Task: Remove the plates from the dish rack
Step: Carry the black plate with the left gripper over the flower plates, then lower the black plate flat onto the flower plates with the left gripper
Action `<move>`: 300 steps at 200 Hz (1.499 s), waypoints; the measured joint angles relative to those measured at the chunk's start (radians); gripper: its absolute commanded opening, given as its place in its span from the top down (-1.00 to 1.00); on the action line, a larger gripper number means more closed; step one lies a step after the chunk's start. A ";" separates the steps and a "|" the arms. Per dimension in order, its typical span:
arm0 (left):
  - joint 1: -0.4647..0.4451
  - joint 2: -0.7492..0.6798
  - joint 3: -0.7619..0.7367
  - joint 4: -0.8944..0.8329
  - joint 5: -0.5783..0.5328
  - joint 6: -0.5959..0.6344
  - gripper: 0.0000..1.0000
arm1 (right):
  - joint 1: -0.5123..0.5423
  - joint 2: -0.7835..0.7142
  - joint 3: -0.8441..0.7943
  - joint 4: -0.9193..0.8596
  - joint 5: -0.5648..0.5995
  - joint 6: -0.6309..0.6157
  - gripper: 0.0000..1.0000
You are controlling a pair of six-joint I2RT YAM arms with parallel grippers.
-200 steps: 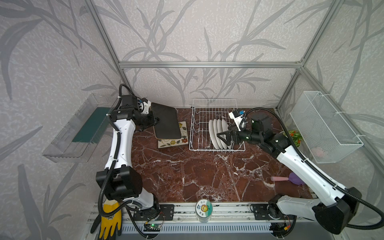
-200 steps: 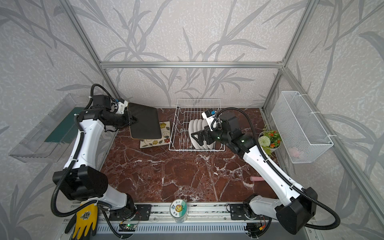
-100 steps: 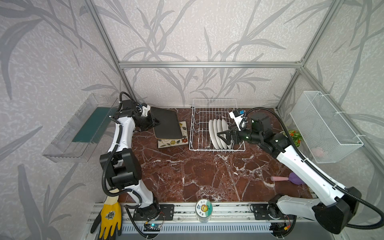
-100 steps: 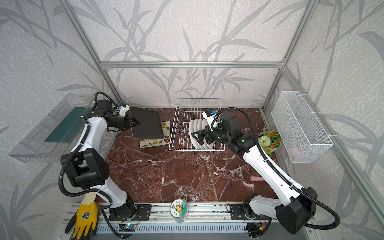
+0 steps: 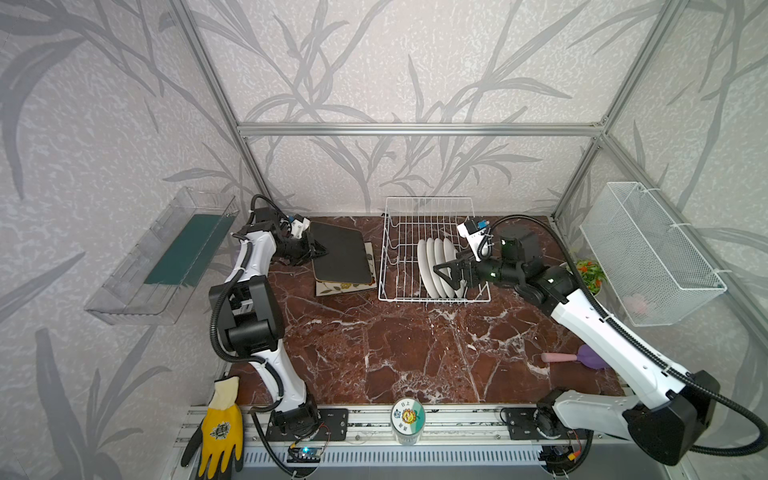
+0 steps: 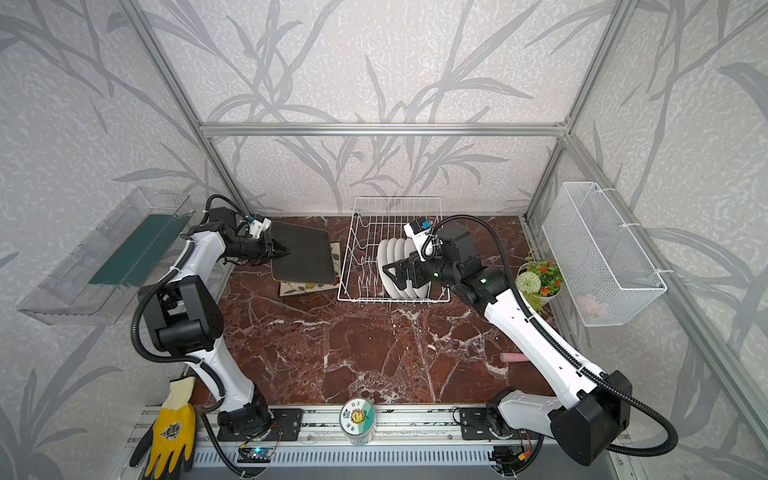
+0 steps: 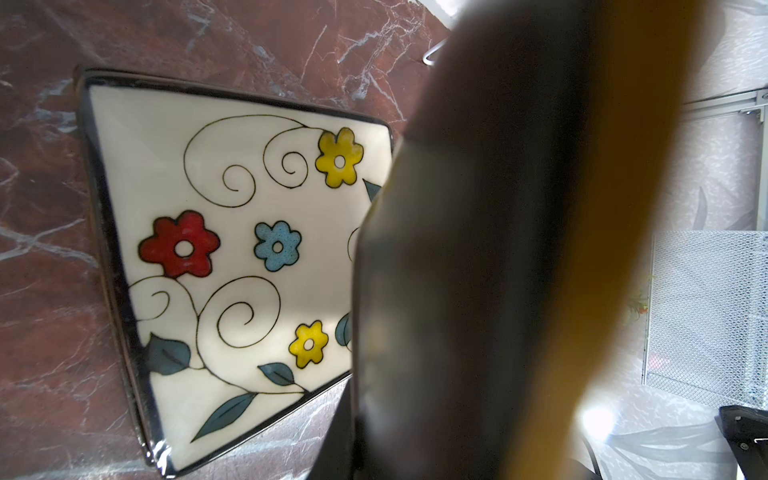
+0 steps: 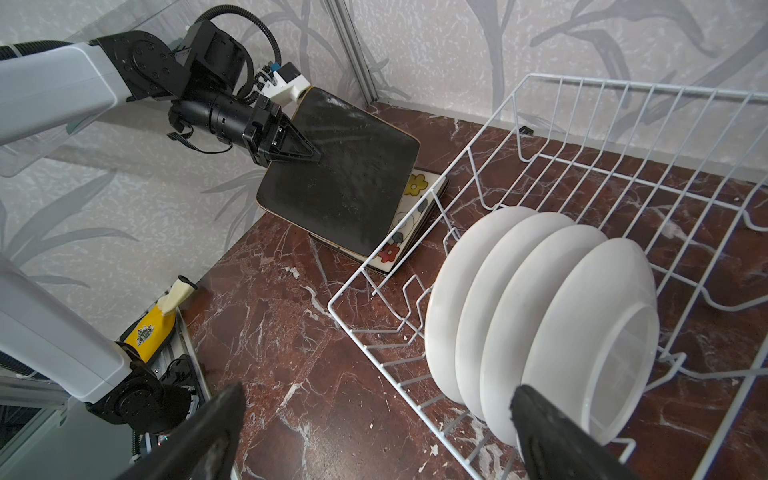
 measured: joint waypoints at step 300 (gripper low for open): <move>0.032 0.244 0.117 -0.091 0.075 0.055 0.56 | 0.000 0.055 0.085 -0.114 0.028 -0.094 -0.98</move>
